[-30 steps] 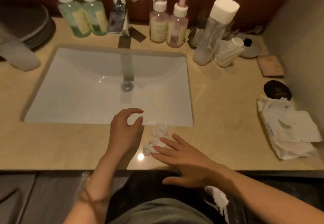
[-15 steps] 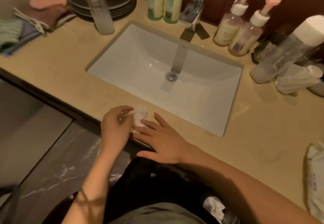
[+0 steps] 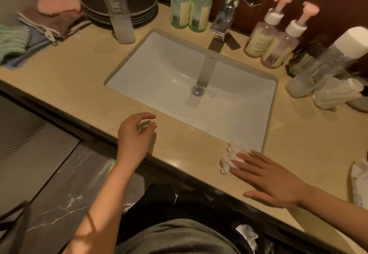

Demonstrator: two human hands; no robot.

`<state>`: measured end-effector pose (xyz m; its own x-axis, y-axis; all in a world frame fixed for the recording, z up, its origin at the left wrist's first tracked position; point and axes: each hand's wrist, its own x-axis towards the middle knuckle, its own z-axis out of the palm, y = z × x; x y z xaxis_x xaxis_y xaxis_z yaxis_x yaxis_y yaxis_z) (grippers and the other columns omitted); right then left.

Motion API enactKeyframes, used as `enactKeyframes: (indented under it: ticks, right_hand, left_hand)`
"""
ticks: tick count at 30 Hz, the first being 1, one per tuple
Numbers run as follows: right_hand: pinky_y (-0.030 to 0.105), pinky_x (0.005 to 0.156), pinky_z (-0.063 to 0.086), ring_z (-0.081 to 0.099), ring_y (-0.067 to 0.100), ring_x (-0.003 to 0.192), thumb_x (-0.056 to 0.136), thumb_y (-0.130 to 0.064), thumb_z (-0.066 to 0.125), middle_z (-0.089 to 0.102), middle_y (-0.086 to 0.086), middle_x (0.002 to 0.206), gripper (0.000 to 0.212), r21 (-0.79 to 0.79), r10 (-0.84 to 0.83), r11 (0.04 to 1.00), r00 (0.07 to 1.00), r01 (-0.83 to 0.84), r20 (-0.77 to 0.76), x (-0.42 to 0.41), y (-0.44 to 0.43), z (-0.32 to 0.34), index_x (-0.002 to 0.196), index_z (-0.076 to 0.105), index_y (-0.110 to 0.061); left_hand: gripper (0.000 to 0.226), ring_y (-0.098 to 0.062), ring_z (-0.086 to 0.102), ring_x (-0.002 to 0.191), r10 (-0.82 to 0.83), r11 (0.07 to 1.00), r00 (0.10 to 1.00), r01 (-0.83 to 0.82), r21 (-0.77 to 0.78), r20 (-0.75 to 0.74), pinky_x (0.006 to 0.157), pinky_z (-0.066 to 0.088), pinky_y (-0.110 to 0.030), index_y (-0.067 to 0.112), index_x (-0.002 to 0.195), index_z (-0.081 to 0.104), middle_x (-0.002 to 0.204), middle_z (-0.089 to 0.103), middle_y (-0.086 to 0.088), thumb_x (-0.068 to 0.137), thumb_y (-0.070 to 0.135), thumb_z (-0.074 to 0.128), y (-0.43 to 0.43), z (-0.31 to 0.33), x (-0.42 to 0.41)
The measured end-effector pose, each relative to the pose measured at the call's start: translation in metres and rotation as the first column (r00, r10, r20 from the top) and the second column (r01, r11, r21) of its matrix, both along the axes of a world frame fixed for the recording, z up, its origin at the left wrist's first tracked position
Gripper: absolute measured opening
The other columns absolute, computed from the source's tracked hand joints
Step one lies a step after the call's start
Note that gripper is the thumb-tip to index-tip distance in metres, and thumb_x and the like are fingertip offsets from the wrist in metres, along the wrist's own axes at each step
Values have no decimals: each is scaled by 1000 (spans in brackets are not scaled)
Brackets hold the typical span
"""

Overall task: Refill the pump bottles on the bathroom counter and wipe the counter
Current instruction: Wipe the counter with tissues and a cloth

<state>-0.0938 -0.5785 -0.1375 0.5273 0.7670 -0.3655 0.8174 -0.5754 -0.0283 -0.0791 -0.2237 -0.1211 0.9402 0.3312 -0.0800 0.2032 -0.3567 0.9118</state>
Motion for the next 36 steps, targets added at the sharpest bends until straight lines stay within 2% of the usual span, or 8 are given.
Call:
enactKeyframes:
  ticks: [8, 12, 16, 19, 21, 26, 31, 36]
  right_hand:
    - [34, 114, -17, -12, 12, 144, 91, -67, 6, 3, -8, 157, 69, 126, -20, 992, 998, 28, -66, 53, 122, -13, 150, 0, -32]
    - [35, 115, -13, -9, 14, 145, 91, -67, 12, 3, -6, 158, 71, 210, 21, 978, 997, -6, -68, 69, 183, -16, 151, 5, -29]
    - [33, 115, -7, 0, 18, 146, 91, -67, 19, 10, -3, 158, 74, 246, 61, 968, 995, -40, -80, 61, 206, -14, 151, 13, -25]
    - [34, 114, -4, 7, 20, 145, 90, -67, 21, 18, -1, 156, 74, 234, 187, 957, 981, -169, -56, 46, 183, -10, 150, 20, -24]
    - [34, 113, -5, 11, 20, 144, 91, -67, 22, 21, -3, 156, 71, 211, 231, 954, 970, -211, -72, 36, 156, -7, 149, 21, -27]
    - [38, 114, 6, 26, 17, 139, 95, -61, 29, 32, -8, 151, 60, 169, 271, 953, 957, -251, -108, 8, 55, -7, 148, 25, -32]
    - [42, 113, 13, 27, 14, 140, 97, -58, 29, 38, -12, 147, 57, 87, 269, 961, 961, -263, -60, 4, -12, -1, 148, 23, -35]
    - [41, 116, -4, 10, 9, 144, 99, -57, 17, 24, -15, 151, 52, 80, 193, 979, 978, -187, -81, 20, 22, -1, 147, 20, -39]
  left_hand:
    - [18, -10, 53, 112, 76, 995, 997, -75, 62, -11, 84, 40, -10, 25, 97, 66, 110, 61, 9, 90, 10, 59, 28, -7, -18]
    - [29, -13, 47, 120, 227, 970, 974, -224, 96, -17, 104, 40, -36, 24, 115, 60, 128, 52, 3, 89, 11, 60, 22, -14, -38]
    - [60, -11, 28, 138, 330, 909, 923, -367, -198, -195, 113, 27, -34, 27, 148, 24, 153, 27, 7, 96, 25, 52, -2, -21, -52]
    - [59, -10, 26, 140, 307, 666, 903, -430, -610, -301, 115, 22, -35, 27, 152, 14, 155, 24, 6, 100, 35, 41, -31, -33, -61]
    - [55, -6, 25, 140, 275, 570, 920, -390, -723, -280, 115, 21, -37, 28, 151, 20, 155, 25, 10, 100, 41, 36, -45, -43, -64]
    - [56, -5, 14, 143, 309, 533, 928, -352, -770, -210, 118, 15, -42, 29, 151, 14, 157, 15, 13, 100, 43, 33, -64, -50, -66]
    - [61, -5, 22, 141, 299, 566, 929, -357, -743, -218, 118, 16, -38, 30, 152, 11, 156, 20, 12, 98, 46, 37, -65, -58, -63]
    - [59, -2, 25, 138, 315, 605, 926, -365, -708, -209, 119, 15, -38, 32, 152, 8, 154, 23, 17, 100, 44, 33, -71, -56, -61]
